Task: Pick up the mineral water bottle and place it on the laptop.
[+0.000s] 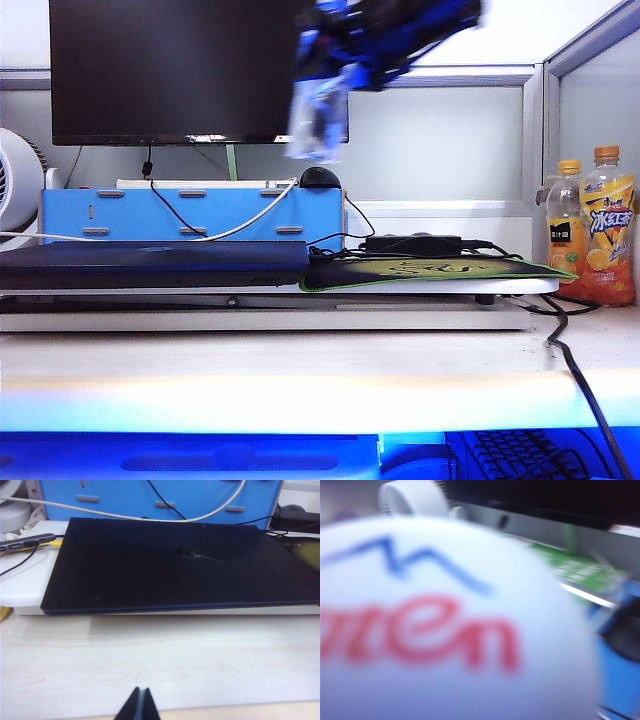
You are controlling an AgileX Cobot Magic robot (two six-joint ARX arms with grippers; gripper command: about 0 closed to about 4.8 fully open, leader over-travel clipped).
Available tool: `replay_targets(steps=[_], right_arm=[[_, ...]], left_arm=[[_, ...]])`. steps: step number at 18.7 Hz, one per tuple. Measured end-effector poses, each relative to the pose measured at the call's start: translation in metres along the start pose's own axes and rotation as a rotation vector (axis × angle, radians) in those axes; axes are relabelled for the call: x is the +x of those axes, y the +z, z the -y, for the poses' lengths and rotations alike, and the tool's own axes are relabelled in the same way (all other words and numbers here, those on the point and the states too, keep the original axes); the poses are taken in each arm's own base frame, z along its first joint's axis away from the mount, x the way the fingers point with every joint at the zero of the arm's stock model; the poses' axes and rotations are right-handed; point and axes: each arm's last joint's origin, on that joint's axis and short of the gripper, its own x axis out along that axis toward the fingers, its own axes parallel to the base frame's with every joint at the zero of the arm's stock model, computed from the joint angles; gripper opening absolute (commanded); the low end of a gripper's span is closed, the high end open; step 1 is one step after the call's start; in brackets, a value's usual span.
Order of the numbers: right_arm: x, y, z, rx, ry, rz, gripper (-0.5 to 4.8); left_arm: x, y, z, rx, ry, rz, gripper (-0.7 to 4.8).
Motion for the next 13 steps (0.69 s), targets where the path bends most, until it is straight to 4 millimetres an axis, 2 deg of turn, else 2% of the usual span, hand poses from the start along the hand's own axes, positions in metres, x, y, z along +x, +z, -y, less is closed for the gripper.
replay_targets(steps=[5, 8, 13], right_arm=[[0.052, -0.006, -0.027, -0.009, 0.082, -0.004, 0.0], [0.071, -0.018, -0.042, -0.01, 0.108, -0.022, 0.0], [0.09, -0.061, -0.053, 0.006, 0.108, -0.183, 0.0]], left_arm=[[0.0, 0.0, 0.0, 0.0, 0.0, 0.0, -0.02], [0.0, 0.0, 0.0, 0.0, 0.0, 0.0, -0.02], [0.0, 0.0, 0.0, 0.0, 0.0, 0.0, -0.02]])
